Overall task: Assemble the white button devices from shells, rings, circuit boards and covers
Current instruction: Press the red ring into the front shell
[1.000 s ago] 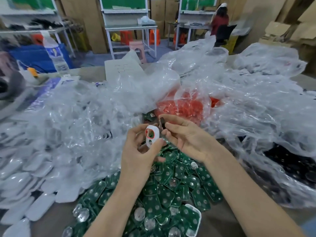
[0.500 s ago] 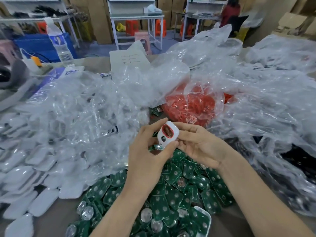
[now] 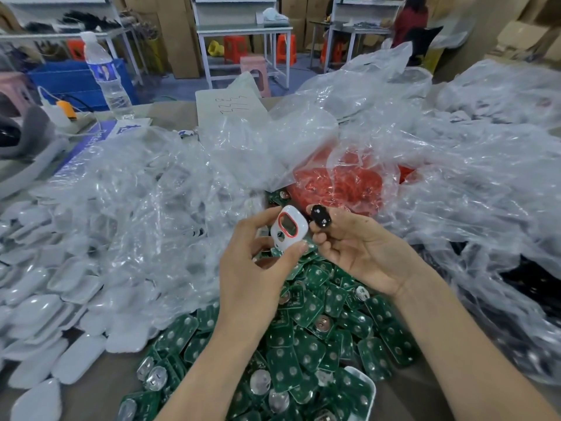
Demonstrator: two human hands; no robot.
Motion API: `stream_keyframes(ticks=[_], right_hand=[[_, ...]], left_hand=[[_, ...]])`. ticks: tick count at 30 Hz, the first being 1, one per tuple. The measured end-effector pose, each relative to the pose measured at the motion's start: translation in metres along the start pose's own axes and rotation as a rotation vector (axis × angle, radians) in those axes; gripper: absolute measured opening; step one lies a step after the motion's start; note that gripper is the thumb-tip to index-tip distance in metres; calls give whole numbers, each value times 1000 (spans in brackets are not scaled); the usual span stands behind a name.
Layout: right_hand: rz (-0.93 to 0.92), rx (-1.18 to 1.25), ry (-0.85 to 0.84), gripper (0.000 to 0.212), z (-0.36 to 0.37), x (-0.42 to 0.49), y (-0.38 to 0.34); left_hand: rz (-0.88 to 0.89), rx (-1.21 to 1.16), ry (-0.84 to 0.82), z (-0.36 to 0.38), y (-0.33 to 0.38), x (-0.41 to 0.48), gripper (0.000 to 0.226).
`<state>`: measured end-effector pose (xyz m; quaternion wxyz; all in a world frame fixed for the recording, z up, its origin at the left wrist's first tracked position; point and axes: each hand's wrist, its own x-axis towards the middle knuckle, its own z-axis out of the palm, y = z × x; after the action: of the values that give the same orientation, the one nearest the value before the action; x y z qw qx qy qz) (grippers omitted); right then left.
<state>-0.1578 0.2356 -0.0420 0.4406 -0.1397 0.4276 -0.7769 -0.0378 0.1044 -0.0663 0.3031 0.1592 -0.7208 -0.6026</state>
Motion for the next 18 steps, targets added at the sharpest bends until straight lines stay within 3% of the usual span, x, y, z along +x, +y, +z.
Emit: stream_keyframes(ticks=[6,12,18], right_hand=[[14,-9,-22,21,1,0,1],[5,7,-100,43,3,0,1],[-200,-172,-77,28,10,0,8]], left_hand=[[19,-8,-39,1,1,-1,45],[53,2,-42,4,0,-2,44],[49,20,-50,3,3,-4,41]])
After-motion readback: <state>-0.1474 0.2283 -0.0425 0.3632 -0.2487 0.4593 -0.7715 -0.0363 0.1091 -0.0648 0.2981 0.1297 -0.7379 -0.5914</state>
